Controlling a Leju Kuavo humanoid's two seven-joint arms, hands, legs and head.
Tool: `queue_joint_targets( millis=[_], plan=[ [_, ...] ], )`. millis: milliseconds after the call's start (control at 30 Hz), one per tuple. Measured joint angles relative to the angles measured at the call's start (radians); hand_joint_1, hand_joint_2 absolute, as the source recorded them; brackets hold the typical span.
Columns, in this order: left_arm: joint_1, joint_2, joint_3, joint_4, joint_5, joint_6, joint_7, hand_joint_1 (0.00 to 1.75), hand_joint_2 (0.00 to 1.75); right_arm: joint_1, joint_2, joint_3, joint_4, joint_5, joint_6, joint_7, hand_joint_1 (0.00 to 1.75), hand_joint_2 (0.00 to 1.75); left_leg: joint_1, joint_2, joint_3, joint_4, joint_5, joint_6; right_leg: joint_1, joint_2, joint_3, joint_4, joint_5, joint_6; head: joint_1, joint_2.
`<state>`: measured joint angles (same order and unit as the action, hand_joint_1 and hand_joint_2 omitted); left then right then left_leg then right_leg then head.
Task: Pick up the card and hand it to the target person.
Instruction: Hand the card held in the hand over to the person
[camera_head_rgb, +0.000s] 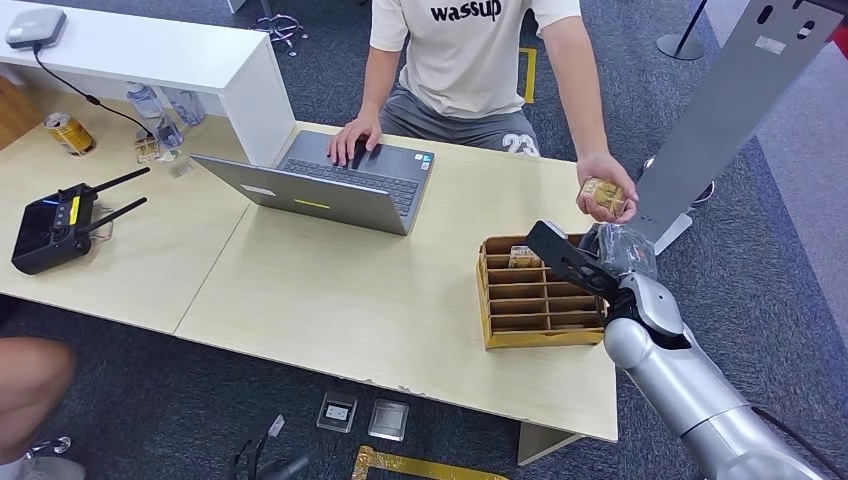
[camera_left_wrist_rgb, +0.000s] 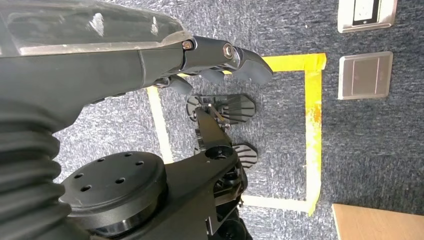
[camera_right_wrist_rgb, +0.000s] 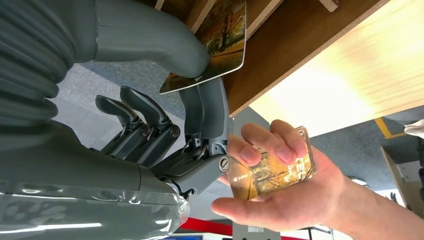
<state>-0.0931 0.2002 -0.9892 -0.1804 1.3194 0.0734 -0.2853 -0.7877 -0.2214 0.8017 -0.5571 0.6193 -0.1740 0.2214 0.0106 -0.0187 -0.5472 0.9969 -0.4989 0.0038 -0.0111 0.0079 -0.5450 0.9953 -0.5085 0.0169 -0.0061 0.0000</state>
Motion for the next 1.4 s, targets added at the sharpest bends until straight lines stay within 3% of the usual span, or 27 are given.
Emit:
queue_joint_targets(
  millis=[333, 567, 800, 1133, 1400],
  plan=[
    [0.000, 0.004, 0.000, 0.000, 0.011, 0.009, 0.004, 0.00, 1.75, -0.001, -0.012, 0.001, -0.104, 0.020, -0.015, 0.060, 1.75, 1.75, 0.000, 0.000, 0.000, 0.000, 0.000, 0.000, 0.000, 0.000, 0.000, 0.000, 0.000, 0.000, 0.000, 0.000],
    [0.001, 0.005, 0.001, 0.000, 0.022, 0.010, 0.007, 0.00, 1.75, 0.000, -0.045, -0.010, -0.332, 0.117, -0.034, 0.142, 1.75, 1.75, 0.000, 0.000, 0.000, 0.000, 0.000, 0.000, 0.000, 0.000, 0.000, 0.000, 0.000, 0.000, 0.000, 0.000],
    [0.001, 0.005, 0.002, 0.000, 0.028, 0.010, 0.007, 0.00, 1.75, 0.014, -0.071, -0.034, -0.560, 0.161, -0.035, 0.154, 1.75, 1.75, 0.000, 0.001, 0.001, 0.000, 0.000, 0.000, 0.000, 0.000, 0.000, 0.000, 0.000, 0.000, 0.000, 0.000],
    [0.001, 0.005, 0.001, 0.000, 0.015, 0.002, 0.003, 0.00, 1.75, 0.052, -0.079, -0.057, -0.626, 0.159, -0.085, 0.061, 1.75, 1.75, 0.000, 0.000, 0.001, 0.000, 0.000, 0.000, 0.000, 0.000, 0.000, 0.000, 0.000, 0.000, 0.000, 0.000],
    [0.000, 0.004, 0.000, 0.000, -0.003, -0.012, -0.009, 0.00, 1.75, 0.048, -0.059, -0.060, -0.480, 0.133, -0.192, -0.090, 1.75, 1.75, 0.000, 0.000, 0.000, 0.000, 0.000, 0.000, 0.000, 0.000, 0.000, 0.000, 0.000, 0.000, 0.000, 0.000]
  ],
)
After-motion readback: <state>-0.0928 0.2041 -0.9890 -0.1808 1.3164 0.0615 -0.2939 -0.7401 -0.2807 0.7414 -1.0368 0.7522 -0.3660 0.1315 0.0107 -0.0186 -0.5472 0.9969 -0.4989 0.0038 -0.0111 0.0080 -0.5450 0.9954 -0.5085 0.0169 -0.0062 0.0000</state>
